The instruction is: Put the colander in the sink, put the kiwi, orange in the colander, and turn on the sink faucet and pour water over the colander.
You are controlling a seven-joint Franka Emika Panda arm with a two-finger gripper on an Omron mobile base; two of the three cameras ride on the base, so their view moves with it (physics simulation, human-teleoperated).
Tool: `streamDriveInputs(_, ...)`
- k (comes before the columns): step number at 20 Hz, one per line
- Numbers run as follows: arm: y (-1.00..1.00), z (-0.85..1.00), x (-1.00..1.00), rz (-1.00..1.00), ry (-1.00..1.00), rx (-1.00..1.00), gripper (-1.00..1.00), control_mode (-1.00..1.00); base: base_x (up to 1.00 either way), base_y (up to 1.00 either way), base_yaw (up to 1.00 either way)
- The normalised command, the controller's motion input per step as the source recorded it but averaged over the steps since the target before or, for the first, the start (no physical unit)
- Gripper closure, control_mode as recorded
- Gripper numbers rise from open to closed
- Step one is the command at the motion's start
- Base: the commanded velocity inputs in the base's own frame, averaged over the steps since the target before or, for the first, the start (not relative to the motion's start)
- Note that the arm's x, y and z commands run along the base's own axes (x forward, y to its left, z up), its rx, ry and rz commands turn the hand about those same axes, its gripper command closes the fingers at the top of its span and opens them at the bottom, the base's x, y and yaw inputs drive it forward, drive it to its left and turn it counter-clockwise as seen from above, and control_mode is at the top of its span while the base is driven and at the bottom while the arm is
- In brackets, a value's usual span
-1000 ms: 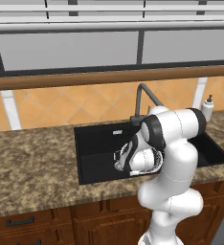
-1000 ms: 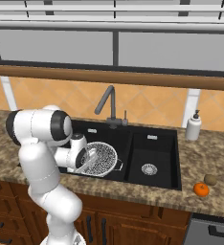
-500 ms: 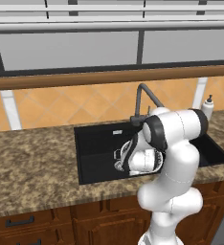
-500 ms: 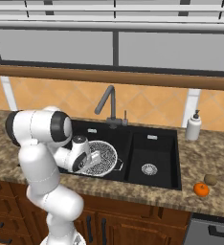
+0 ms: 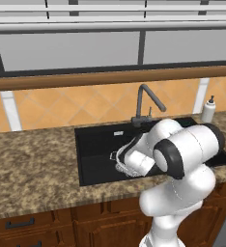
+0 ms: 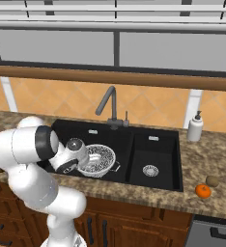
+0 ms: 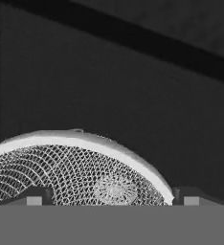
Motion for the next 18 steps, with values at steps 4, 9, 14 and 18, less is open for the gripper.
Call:
streamDriveInputs(4,-0.26,0.8,-0.43,-0.26,-0.01,0.2,-1.0,-1.0,0.0,0.0,0.0)
streamDriveInputs(9,-0.15,1.0,-0.31,-0.24,0.02,0.14,-1.0,-1.0,0.0,0.0,0.0)
streamDriveInputs(14,-0.04,1.0,-0.43,-0.13,0.11,0.01,-1.0,-1.0,0.0,0.0,0.0)
streamDriveInputs(18,-0.17,1.0,-0.33,-0.11,0.16,0.0,-1.0,-1.0,0.0,0.0,0.0)
